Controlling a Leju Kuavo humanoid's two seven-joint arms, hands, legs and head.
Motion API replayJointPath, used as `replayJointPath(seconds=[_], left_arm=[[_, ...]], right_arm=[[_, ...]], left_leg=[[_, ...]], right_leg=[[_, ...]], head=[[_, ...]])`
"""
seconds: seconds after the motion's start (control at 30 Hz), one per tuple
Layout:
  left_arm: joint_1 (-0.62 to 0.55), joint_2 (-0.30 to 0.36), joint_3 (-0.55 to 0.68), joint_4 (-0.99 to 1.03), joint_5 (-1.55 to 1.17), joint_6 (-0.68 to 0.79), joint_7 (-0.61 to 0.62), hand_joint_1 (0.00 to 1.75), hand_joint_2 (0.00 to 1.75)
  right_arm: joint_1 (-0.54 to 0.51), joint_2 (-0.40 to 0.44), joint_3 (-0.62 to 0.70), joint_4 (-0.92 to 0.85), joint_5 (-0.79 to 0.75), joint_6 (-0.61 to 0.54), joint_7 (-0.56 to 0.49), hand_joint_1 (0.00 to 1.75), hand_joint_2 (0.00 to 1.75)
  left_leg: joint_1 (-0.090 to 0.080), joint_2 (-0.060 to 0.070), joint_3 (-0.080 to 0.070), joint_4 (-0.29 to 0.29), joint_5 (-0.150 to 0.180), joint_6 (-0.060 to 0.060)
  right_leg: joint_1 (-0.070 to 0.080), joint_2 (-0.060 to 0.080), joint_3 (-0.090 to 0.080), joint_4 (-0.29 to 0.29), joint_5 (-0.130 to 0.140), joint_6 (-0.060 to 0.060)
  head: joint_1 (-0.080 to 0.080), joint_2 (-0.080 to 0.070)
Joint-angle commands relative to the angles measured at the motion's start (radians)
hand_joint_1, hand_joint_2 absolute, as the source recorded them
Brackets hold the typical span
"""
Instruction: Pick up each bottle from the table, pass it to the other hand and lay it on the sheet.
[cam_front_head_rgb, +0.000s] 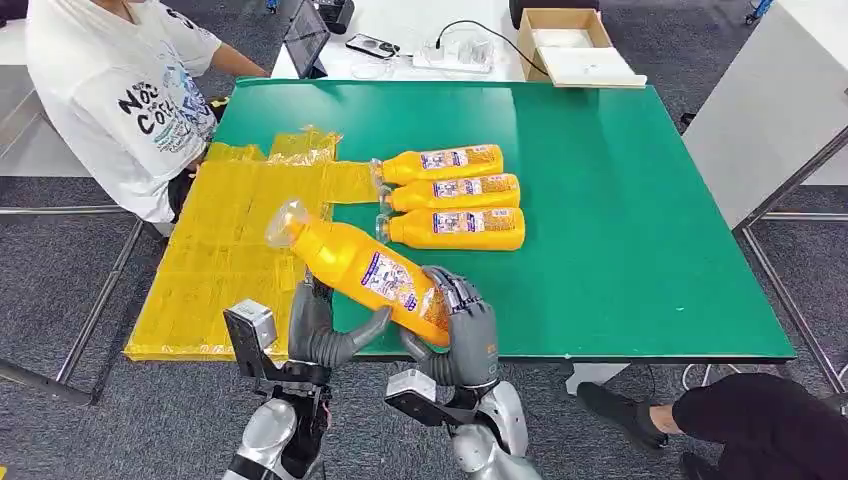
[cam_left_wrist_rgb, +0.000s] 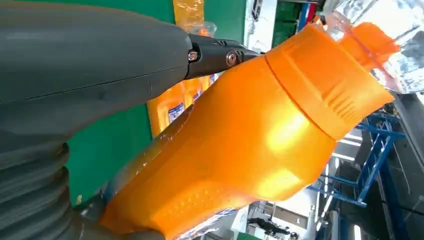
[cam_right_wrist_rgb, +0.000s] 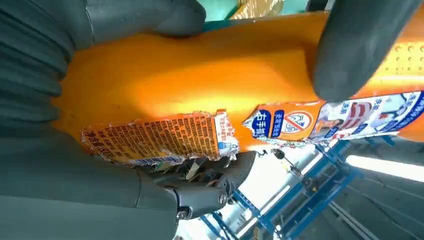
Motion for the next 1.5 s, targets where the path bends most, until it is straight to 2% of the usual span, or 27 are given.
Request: replayJointPath(seconds=[0.03, 0.13, 0.23, 0.27, 0.33, 0.37, 0.47, 0.57, 0.6, 0.73, 0.77, 0.8, 0.83, 0.87, 0.97, 1.07, 1.3, 1.33, 1.37, 1.5], left_arm=[[-0.039, 0.011, -0.029, 0.08, 0.054, -0.052, 0.037, 0.0, 1.75], [-0.044, 0.011, -0.026, 0.104, 0.095, -0.081, 0.051, 0.0, 1.75], [-0.043, 0.009, -0.02, 0.105, 0.14, -0.114, 0.056, 0.0, 1.75], [-0.042, 0.011, -0.022, 0.107, 0.172, -0.144, 0.072, 0.0, 1.75], [-0.041, 0.016, -0.028, 0.12, 0.222, -0.198, 0.091, 0.0, 1.75], [-0.043, 0.023, -0.037, 0.133, 0.273, -0.259, 0.12, 0.0, 1.75], [-0.047, 0.026, -0.06, 0.164, 0.294, -0.306, 0.126, 0.0, 1.75], [-0.049, 0.018, -0.063, 0.17, 0.31, -0.322, 0.109, 0.0, 1.75], [-0.049, 0.015, -0.06, 0.164, 0.316, -0.322, 0.105, 0.0, 1.75], [-0.04, 0.006, -0.038, 0.13, 0.357, -0.33, 0.096, 0.0, 1.75], [-0.037, 0.006, -0.036, 0.121, 0.36, -0.329, 0.096, 0.3, 1.75], [-0.034, 0.005, -0.035, 0.115, 0.363, -0.327, 0.096, 1.62, 1.75], [-0.032, 0.005, -0.035, 0.111, 0.365, -0.326, 0.096, 1.75, 1.75], [-0.03, 0.004, -0.036, 0.106, 0.365, -0.326, 0.095, 1.75, 1.75], [-0.024, -0.001, -0.04, 0.097, 0.35, -0.312, 0.079, 1.75, 1.75], [-0.026, -0.005, -0.042, 0.095, 0.336, -0.296, 0.07, 1.75, 1.75], [-0.029, -0.008, -0.034, 0.089, 0.32, -0.27, 0.057, 1.75, 1.75], [-0.028, -0.007, -0.03, 0.084, 0.315, -0.262, 0.053, 1.75, 1.75], [-0.026, -0.007, -0.026, 0.08, 0.3, -0.244, 0.044, 1.75, 1.75], [-0.025, -0.004, -0.016, 0.07, 0.26, -0.204, 0.026, 1.75, 1.75]], right_arm=[[-0.024, 0.044, 0.055, 0.207, 0.158, -0.011, -0.018, 1.75, 1.75], [-0.007, 0.064, 0.063, 0.24, 0.185, -0.011, -0.026, 1.75, 1.75], [-0.013, 0.055, 0.1, 0.277, 0.128, -0.011, -0.026, 1.75, 1.75], [-0.013, 0.052, 0.104, 0.28, 0.117, -0.011, -0.026, 1.75, 1.75], [-0.01, 0.051, 0.1, 0.266, 0.115, -0.011, -0.026, 1.75, 1.75], [-0.009, 0.051, 0.103, 0.25, 0.108, -0.011, -0.026, 1.75, 1.75], [-0.027, 0.064, 0.111, 0.255, 0.089, -0.011, -0.026, 1.75, 1.75], [-0.038, 0.07, 0.139, 0.278, 0.064, -0.011, -0.026, 1.75, 1.75], [-0.039, 0.072, 0.146, 0.285, 0.057, -0.011, -0.026, 1.75, 1.75], [-0.04, 0.066, 0.165, 0.303, 0.035, -0.011, -0.026, 1.75, 1.75], [-0.042, 0.064, 0.167, 0.308, 0.027, -0.011, -0.026, 1.75, 1.75], [-0.042, 0.06, 0.168, 0.308, 0.024, -0.011, -0.026, 1.75, 1.75], [-0.042, 0.059, 0.167, 0.307, 0.02, -0.011, -0.026, 1.75, 1.75], [-0.045, 0.058, 0.168, 0.309, 0.008, -0.011, -0.026, 1.75, 1.75], [-0.056, 0.058, 0.173, 0.323, -0.005, -0.011, -0.026, 1.75, 1.75], [-0.059, 0.06, 0.181, 0.334, -0.006, -0.009, -0.026, 1.75, 1.75], [-0.077, 0.06, 0.195, 0.381, -0.022, -0.011, -0.024, 1.75, 1.75], [-0.077, 0.059, 0.194, 0.382, -0.024, -0.011, -0.019, 1.45, 1.75], [-0.073, 0.059, 0.19, 0.372, -0.035, -0.011, -0.017, 0.0, 1.75], [-0.065, 0.051, 0.194, 0.341, -0.056, 0.023, 0.0, 0.0, 1.75]], left_leg=[[0.001, 0.001, 0.006, -0.001, -0.002, 0.0], [0.001, 0.0, 0.01, -0.002, -0.003, -0.001], [0.001, 0.002, 0.013, -0.002, -0.005, 0.0], [0.001, 0.001, 0.006, -0.001, -0.002, 0.0], [0.001, 0.002, 0.01, -0.001, -0.003, 0.0], [0.001, 0.001, 0.006, -0.001, -0.002, 0.0], [0.0, 0.001, 0.005, -0.001, -0.002, 0.0], [0.001, 0.002, 0.009, -0.001, -0.003, 0.0], [0.001, 0.002, 0.004, -0.001, -0.002, 0.0], [0.001, 0.002, 0.005, 0.0, -0.002, 0.0], [0.001, 0.003, 0.008, 0.0, -0.004, 0.0], [0.001, 0.002, 0.005, 0.0, -0.002, 0.0], [0.001, 0.003, 0.007, 0.0, -0.003, 0.0], [0.001, 0.002, 0.002, 0.0, -0.001, 0.0], [0.001, 0.002, 0.008, 0.0, -0.004, 0.0], [0.0, 0.002, 0.003, 0.0, -0.002, 0.0], [0.001, 0.002, 0.005, 0.0, -0.002, 0.0], [0.001, 0.001, 0.005, 0.0, -0.002, 0.0], [0.001, 0.001, 0.006, 0.001, -0.003, 0.0], [0.001, 0.001, 0.005, 0.0, -0.003, 0.0]], right_leg=[[0.001, 0.0, 0.006, -0.002, -0.001, -0.002], [0.002, -0.001, 0.01, -0.002, -0.003, -0.004], [0.003, 0.0, 0.013, -0.003, -0.004, -0.005], [0.002, -0.001, 0.006, -0.002, -0.002, -0.002], [0.002, -0.001, 0.009, -0.003, -0.003, -0.003], [0.001, -0.002, 0.005, -0.002, -0.002, -0.002], [0.001, -0.001, 0.004, -0.001, -0.002, -0.002], [0.001, -0.001, 0.008, -0.002, -0.003, -0.003], [0.001, -0.001, 0.004, -0.001, -0.001, -0.002], [0.001, 0.0, 0.004, -0.001, -0.002, -0.003], [0.002, 0.0, 0.007, -0.001, -0.003, -0.004], [0.001, -0.001, 0.004, -0.001, -0.002, -0.002], [0.002, -0.001, 0.007, -0.001, -0.003, -0.003], [0.001, -0.001, 0.002, -0.001, -0.001, -0.002], [0.002, -0.001, 0.008, -0.001, -0.004, -0.003], [0.001, -0.001, 0.002, 0.0, -0.001, -0.002], [0.001, -0.001, 0.004, -0.001, -0.002, -0.002], [0.001, -0.002, 0.004, -0.001, -0.002, -0.002], [0.002, -0.002, 0.006, -0.001, -0.003, -0.003], [0.002, -0.002, 0.005, -0.001, -0.003, -0.003]], head=[[0.0, 0.0], [0.0, 0.0], [0.0, 0.0], [0.0, 0.0], [-0.001, 0.0], [0.0, 0.0], [0.0, 0.0], [0.0, 0.0], [0.0, 0.0], [0.0, 0.0], [0.0, 0.0], [0.0, 0.0], [0.0, 0.0], [0.0, 0.0], [0.0, 0.0], [0.0, 0.0], [0.0, 0.0], [0.0, 0.0], [0.0, 0.0], [0.0, 0.0]])
